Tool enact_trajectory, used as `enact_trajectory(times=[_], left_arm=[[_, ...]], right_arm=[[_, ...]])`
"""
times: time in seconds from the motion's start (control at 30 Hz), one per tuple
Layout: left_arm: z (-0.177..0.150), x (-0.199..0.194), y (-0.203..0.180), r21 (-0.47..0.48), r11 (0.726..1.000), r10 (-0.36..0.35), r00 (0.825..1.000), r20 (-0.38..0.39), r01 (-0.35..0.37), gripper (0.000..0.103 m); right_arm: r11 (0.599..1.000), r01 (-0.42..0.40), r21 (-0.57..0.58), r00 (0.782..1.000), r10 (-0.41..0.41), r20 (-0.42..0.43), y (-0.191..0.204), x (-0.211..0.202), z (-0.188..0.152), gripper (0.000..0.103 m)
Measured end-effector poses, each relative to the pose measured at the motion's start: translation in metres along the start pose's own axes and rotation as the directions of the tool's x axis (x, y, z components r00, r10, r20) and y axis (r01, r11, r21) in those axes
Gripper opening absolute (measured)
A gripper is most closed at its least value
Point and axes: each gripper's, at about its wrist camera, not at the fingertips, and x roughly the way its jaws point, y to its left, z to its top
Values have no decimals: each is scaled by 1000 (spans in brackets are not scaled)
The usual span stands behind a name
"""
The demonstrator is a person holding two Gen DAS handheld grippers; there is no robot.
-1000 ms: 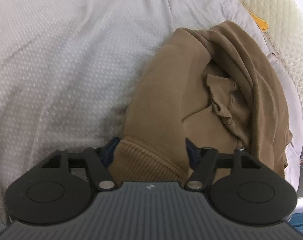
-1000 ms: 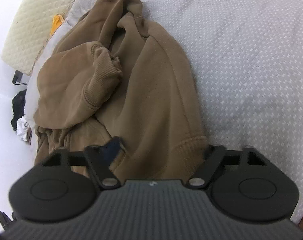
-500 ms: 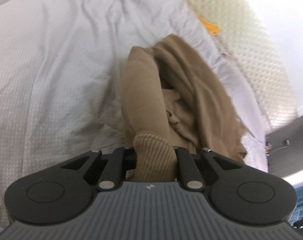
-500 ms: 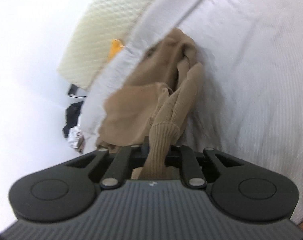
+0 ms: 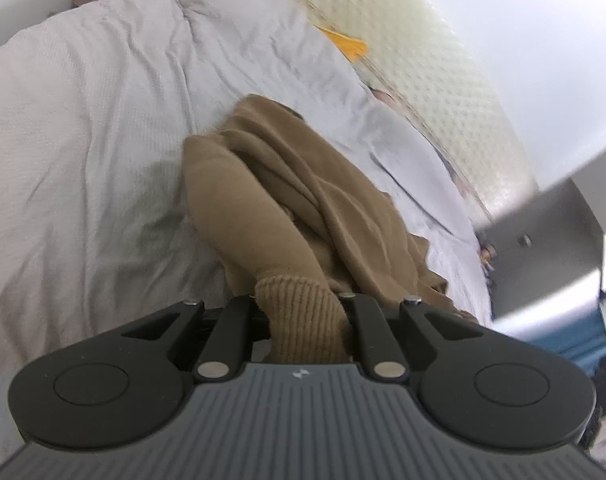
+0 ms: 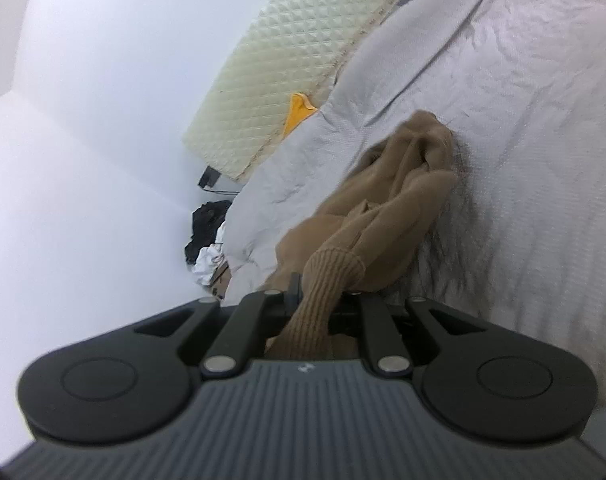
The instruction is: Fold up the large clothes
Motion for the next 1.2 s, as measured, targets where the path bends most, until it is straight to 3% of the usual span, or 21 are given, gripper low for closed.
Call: enact_trajectory(times=[0.23,0.37,0.47,0.57,0.7,0.83,0.97,1.2], left_arm=[[-49,-96,1,-23,995,-99,995,16,100,13],[-66,-105,9,-53,993,-109,994,18,110,13],[-63,-87,3,-17,996,-87,996,8,87,14],[-41,-60,-1,-62,993,-103,995,19,104,14],[4,-19,-17,-119,987,-103,994,42,107,14],[48,32,-30,-167,983,-70,996,57,78,15],[87,94,-33,-206,978,-17,1000,9,19,16],[123,201,1,-272,961,23,996,-84,-45,17]], right_arm=[[999,-25,-34,999,26,34,22,-82,-39,12],[999,-17,28,998,15,66,10,-93,-51,12],[999,11,42,997,-14,73,-1,-76,-46,12],[996,22,84,995,-30,91,-12,-52,-29,13],[994,15,107,994,-27,110,-7,-23,3,13],[989,58,132,989,-75,125,-2,33,43,13],[967,146,208,982,-168,90,-17,101,74,13],[914,236,331,965,-260,29,-67,195,82,13]])
